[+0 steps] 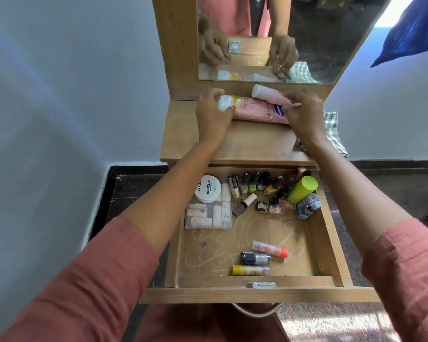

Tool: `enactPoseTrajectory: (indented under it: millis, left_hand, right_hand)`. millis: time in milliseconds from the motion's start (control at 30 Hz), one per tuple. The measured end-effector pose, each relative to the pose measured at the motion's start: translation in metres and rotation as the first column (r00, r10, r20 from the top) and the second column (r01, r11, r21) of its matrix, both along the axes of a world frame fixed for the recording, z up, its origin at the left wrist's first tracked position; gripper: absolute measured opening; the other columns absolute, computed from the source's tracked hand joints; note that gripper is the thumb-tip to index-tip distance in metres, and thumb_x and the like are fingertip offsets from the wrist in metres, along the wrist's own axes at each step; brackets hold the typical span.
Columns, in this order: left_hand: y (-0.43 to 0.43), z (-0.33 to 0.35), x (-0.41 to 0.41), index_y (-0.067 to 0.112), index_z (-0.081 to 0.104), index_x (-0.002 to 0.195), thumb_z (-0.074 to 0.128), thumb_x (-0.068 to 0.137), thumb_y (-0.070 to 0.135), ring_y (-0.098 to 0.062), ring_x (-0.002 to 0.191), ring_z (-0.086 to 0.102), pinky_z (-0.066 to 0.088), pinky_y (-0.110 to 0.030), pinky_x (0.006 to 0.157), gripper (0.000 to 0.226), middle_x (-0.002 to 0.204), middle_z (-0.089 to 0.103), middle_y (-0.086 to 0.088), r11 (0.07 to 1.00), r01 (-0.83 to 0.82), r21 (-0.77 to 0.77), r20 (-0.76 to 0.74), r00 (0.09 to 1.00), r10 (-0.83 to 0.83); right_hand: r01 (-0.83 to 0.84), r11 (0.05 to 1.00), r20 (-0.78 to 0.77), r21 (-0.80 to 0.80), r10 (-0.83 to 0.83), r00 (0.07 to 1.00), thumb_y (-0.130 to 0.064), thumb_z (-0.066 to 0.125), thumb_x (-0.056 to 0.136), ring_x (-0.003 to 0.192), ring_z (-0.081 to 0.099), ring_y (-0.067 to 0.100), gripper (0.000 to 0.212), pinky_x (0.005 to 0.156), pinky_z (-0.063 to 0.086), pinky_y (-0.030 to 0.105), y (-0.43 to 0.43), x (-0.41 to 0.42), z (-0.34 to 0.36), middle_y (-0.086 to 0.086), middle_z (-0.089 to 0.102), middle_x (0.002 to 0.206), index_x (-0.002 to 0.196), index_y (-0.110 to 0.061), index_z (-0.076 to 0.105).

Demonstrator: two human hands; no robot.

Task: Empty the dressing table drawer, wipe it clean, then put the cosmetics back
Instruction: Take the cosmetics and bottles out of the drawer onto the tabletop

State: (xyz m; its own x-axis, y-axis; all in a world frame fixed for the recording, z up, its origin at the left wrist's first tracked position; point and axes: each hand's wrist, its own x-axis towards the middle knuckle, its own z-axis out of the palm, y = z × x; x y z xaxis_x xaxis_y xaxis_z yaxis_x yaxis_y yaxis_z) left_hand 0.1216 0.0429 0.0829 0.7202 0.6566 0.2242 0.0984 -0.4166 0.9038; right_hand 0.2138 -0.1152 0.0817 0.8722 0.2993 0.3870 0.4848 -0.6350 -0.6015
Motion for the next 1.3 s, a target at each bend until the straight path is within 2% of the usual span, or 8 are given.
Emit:
enactPoseTrajectory:
  millis: [200, 367, 500, 733, 867, 967, 1067, 1300]
  left_hand:
    - [-0.023, -0.005, -0.022, 0.004, 0.060, 0.104, 0.061, 0.078, -0.003, -0.010, 0.087, 0.055, 0.044, -0.007, 0.074, 0.027, 0.105, 0.062, -0.013, 0.993, 0.114, -0.026, 0.104, 0.988, -0.111]
    - [-0.045, -0.014, -0.050, 0.006, 0.063, 0.099, 0.060, 0.082, -0.002, -0.001, 0.076, 0.053, 0.044, -0.004, 0.071, 0.019, 0.088, 0.059, 0.002, 0.963, 0.267, -0.039, 0.034, 0.964, -0.265]
    - [-0.057, -0.026, -0.073, 0.004, 0.065, 0.097, 0.062, 0.081, 0.000, -0.007, 0.079, 0.056, 0.044, -0.004, 0.069, 0.017, 0.089, 0.064, -0.002, 0.914, 0.403, -0.050, -0.084, 0.910, -0.405]
    - [-0.058, -0.053, -0.102, 0.004, 0.064, 0.098, 0.062, 0.082, 0.002, -0.013, 0.083, 0.057, 0.046, -0.020, 0.074, 0.017, 0.096, 0.066, -0.010, 0.882, 0.459, -0.109, -0.294, 0.832, -0.469]
    - [-0.062, -0.065, -0.123, 0.006, 0.064, 0.101, 0.066, 0.082, 0.008, -0.011, 0.087, 0.057, 0.044, -0.021, 0.077, 0.019, 0.102, 0.067, -0.008, 0.810, 0.575, -0.116, -0.452, 0.695, -0.559]
    - [-0.066, -0.078, -0.136, 0.006, 0.063, 0.100, 0.069, 0.079, 0.008, -0.013, 0.088, 0.060, 0.048, -0.028, 0.081, 0.022, 0.102, 0.067, -0.009, 0.751, 0.644, -0.147, -0.555, 0.575, -0.601]
    - [-0.069, -0.087, -0.146, 0.007, 0.062, 0.100, 0.069, 0.078, 0.008, -0.017, 0.090, 0.062, 0.051, -0.031, 0.084, 0.022, 0.098, 0.066, -0.007, 0.716, 0.673, -0.188, -0.614, 0.488, -0.620]
    - [-0.079, -0.103, -0.156, 0.006, 0.062, 0.100, 0.068, 0.079, 0.006, -0.020, 0.089, 0.062, 0.052, -0.033, 0.082, 0.022, 0.090, 0.062, -0.006, 0.695, 0.702, -0.154, -0.650, 0.458, -0.606]
  right_hand:
    - [-0.040, 0.999, 0.017, 0.027, 0.039, 0.999, 0.004, 0.057, 0.082, 0.092, 0.057, 0.023, 0.025, 0.078, 0.041, 0.015, -0.010, -0.027, -0.005, 0.019, 0.060, 0.108, 0.106, 0.002, 0.063]
    - [-0.131, 0.991, -0.015, 0.007, 0.132, 0.991, 0.002, 0.061, 0.081, 0.081, 0.058, 0.017, 0.019, 0.076, 0.048, 0.023, -0.016, -0.060, -0.012, 0.018, 0.063, 0.102, 0.099, 0.001, 0.065]
    - [-0.190, 0.982, -0.050, -0.001, 0.190, 0.980, 0.004, 0.060, 0.080, 0.078, 0.059, 0.014, 0.019, 0.074, 0.050, 0.022, -0.023, -0.093, -0.021, 0.012, 0.066, 0.096, 0.097, -0.001, 0.066]
    - [-0.176, 0.984, -0.169, -0.039, 0.167, 0.971, 0.003, 0.063, 0.078, 0.079, 0.061, 0.016, 0.018, 0.074, 0.050, 0.018, -0.041, -0.125, -0.042, 0.010, 0.068, 0.092, 0.093, -0.004, 0.069]
    - [-0.286, 0.944, -0.320, -0.163, 0.224, 0.921, 0.001, 0.065, 0.078, 0.077, 0.062, 0.018, 0.015, 0.075, 0.054, 0.033, -0.054, -0.144, -0.055, 0.012, 0.070, 0.092, 0.092, -0.003, 0.070]
    - [-0.364, 0.898, -0.444, -0.247, 0.229, 0.866, -0.004, 0.068, 0.078, 0.076, 0.058, 0.015, 0.015, 0.070, 0.047, 0.026, -0.062, -0.162, -0.064, 0.011, 0.070, 0.093, 0.093, -0.004, 0.069]
    - [-0.443, 0.832, -0.546, -0.335, 0.212, 0.811, -0.008, 0.069, 0.077, 0.079, 0.059, 0.014, 0.018, 0.075, 0.051, 0.030, -0.067, -0.171, -0.076, 0.009, 0.070, 0.099, 0.096, -0.007, 0.068]
    - [-0.494, 0.693, -0.595, -0.526, 0.115, 0.795, -0.017, 0.063, 0.083, 0.098, 0.061, 0.021, 0.021, 0.082, 0.051, 0.034, -0.078, -0.177, -0.087, 0.005, 0.067, 0.108, 0.104, -0.012, 0.065]
